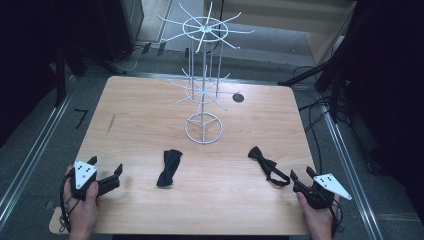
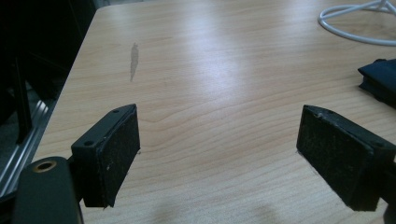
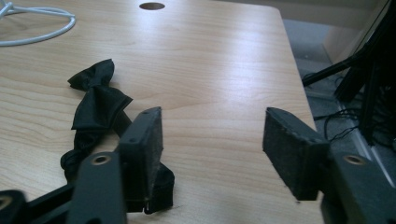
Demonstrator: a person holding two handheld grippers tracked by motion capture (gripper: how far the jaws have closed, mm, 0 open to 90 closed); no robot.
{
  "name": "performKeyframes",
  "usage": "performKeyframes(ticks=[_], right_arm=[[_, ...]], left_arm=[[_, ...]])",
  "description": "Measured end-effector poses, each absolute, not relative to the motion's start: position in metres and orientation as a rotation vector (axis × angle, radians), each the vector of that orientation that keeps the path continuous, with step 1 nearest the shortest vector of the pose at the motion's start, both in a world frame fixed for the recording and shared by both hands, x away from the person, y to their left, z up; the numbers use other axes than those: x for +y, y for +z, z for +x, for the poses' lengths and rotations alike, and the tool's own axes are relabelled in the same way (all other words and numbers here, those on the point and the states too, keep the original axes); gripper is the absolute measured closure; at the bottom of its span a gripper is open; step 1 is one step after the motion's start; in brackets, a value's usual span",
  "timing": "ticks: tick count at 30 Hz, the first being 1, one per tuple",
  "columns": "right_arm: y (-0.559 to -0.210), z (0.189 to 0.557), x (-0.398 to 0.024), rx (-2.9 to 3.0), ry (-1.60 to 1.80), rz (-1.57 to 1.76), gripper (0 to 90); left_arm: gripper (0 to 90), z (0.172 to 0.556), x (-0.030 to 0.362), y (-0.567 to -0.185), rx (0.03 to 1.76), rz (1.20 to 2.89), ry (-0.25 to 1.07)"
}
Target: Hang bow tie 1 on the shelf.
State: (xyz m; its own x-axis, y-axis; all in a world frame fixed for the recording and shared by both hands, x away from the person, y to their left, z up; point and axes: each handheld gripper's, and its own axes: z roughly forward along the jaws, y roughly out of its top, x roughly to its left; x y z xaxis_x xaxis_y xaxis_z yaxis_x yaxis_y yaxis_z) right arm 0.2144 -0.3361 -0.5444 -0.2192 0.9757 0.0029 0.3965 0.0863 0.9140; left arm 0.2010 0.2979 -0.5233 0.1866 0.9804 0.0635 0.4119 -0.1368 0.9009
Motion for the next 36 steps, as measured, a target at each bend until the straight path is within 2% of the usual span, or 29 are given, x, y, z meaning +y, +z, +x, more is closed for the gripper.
performKeyframes(ticks=[11, 21, 25, 31, 35, 36], right_arm=[[-0.534, 0.215, -0.323, 1.682, 1.154, 1.411, 48.0], [-0.521, 0.215, -0.258, 1.733, 1.17, 1.365, 48.7], [-0.517, 0.218, -0.231, 1.786, 1.217, 1.355, 55.5], [-0.517, 0.219, -0.197, 1.863, 1.261, 1.323, 58.3], [-0.519, 0.217, -0.168, 1.917, 1.233, 1.24, 60.4], [-0.52, 0.218, -0.16, 1.937, 1.244, 1.217, 64.5]], left_arm=[[14.6, 0.199, 0.298, -0.523, 1.329, 1.676, 0.914], [14.6, 0.197, 0.296, -0.523, 1.308, 1.687, 0.922], [14.7, 0.198, 0.297, -0.523, 1.311, 1.698, 0.903], [14.9, 0.196, 0.292, -0.523, 1.295, 1.722, 0.906], [15.1, 0.196, 0.288, -0.52, 1.293, 1.708, 0.831], [15.1, 0.197, 0.281, -0.518, 1.302, 1.695, 0.805]])
